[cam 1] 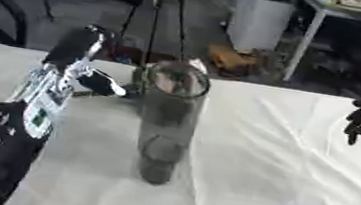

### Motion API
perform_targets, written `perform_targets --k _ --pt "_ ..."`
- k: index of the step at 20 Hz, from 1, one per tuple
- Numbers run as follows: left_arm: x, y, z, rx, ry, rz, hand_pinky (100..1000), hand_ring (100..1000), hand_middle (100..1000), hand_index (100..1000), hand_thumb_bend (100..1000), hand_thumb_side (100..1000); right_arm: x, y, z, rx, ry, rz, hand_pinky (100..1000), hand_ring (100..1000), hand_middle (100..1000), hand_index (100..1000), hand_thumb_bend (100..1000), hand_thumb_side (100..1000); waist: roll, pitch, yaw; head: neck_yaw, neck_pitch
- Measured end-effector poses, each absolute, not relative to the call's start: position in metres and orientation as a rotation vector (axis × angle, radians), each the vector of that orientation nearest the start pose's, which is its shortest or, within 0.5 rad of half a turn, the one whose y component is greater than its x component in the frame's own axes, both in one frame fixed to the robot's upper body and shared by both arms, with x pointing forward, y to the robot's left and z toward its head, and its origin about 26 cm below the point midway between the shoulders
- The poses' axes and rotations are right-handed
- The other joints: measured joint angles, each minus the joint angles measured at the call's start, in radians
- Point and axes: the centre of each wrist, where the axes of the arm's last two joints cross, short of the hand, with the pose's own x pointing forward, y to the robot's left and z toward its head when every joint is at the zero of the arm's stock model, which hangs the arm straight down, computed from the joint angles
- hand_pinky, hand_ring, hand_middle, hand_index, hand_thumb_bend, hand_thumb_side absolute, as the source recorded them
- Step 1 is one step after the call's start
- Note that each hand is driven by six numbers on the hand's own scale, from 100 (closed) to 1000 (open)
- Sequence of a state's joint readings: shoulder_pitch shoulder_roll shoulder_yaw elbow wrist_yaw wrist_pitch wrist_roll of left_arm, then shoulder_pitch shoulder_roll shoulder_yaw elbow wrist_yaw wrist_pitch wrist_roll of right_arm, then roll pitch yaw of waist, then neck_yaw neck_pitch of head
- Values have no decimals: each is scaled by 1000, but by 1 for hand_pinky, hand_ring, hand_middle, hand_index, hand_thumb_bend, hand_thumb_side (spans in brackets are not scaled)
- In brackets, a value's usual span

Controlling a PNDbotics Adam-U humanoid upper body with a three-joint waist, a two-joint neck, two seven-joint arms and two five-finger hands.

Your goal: Arrange flowers into the vase.

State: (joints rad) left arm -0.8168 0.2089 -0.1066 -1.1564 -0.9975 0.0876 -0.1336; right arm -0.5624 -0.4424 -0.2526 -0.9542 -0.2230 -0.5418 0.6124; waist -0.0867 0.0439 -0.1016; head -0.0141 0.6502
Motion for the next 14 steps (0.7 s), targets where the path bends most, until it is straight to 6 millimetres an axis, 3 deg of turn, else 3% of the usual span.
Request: perform_targets --k 9,10,11,14 --pt "460 176 155 1039 -1561 -1138 522 624 529 740 932 223 402 -406 73 56 -2042 549 312 475 543 792 100 645 2 0 -10 0 0" --pt "461 175 154 1052 -1547 -1138 521 623 528 738 924 180 402 -406 73 57 -2041 549 312 475 543 792 100 645 2 0 -10 1 0" --pt "462 175 151 1064 -1531 -1137 521 623 526 737 941 228 402 -406 73 57 -2041 549 312 475 543 792 100 645 2 0 -11 1 0" --pt "466 177 143 1087 -1486 -1126 522 624 526 734 954 233 402 -406 73 58 -2040 549 312 475 542 792 100 646 1 0 -16 4 0"
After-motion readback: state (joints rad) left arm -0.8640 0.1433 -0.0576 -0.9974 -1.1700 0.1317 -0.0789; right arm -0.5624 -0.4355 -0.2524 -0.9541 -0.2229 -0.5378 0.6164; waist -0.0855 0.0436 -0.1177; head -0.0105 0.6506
